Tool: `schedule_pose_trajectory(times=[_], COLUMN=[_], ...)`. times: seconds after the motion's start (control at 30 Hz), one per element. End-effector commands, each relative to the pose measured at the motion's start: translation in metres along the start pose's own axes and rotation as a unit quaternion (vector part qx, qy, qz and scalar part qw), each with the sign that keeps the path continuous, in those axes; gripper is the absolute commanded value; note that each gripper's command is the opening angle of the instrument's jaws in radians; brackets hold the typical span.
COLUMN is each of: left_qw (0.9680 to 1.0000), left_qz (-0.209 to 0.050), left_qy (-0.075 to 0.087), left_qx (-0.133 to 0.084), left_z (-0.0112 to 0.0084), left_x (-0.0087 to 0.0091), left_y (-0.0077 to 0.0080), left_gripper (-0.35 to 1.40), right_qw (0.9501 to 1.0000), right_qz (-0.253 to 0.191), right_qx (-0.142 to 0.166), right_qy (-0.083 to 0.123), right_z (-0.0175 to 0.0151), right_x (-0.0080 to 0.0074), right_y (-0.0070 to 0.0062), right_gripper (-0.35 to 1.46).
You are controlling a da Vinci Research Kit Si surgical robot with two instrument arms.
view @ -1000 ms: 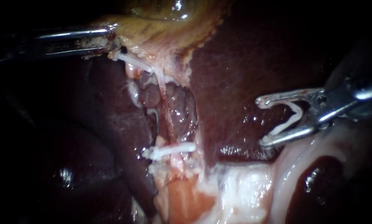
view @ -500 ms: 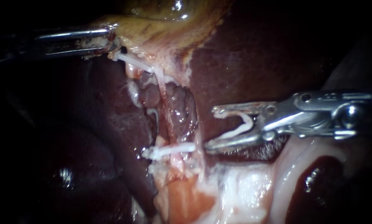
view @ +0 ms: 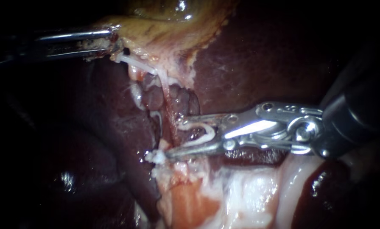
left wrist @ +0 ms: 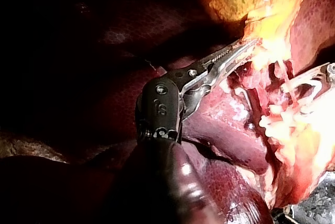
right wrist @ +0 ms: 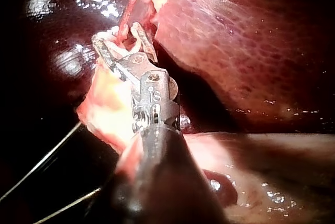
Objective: Clipping second clip right tube
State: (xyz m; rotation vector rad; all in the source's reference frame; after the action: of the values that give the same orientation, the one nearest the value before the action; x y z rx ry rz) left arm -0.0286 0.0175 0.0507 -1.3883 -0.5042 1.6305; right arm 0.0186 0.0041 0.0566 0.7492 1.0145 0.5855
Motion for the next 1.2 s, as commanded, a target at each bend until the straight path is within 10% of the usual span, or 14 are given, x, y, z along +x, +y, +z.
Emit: schedule_pose_trajectory(times=[0.03,0.5,1.2], left_qw=[1.0000,1.0000,1.0000], left_qz=[0.000,0.000,0.000], left_qy=[0.000,0.000,0.000], left_qx=[0.000,0.000,0.000], left_z=[0.0000,0.0001,0.0001], left_x=[0.0000,0.0000,0.0000], left_y=[0.0000,0.0000,0.0000], left_gripper=[-0.35,-0.35,-0.35], right_qw=[1.0000,0.9986,0.9923], right_qz=[0.002,0.017,0.041], right_qx=[0.001,0.042,0.101], right_qy=[0.000,0.027,0.059], right_z=[0.0003,0.0024,0.0021], right_x=[-0.0001,0.0001,0.0023], right_y=[0.0000,-0.0001,-0.0043], right_gripper=[0.50,0.50,0.48])
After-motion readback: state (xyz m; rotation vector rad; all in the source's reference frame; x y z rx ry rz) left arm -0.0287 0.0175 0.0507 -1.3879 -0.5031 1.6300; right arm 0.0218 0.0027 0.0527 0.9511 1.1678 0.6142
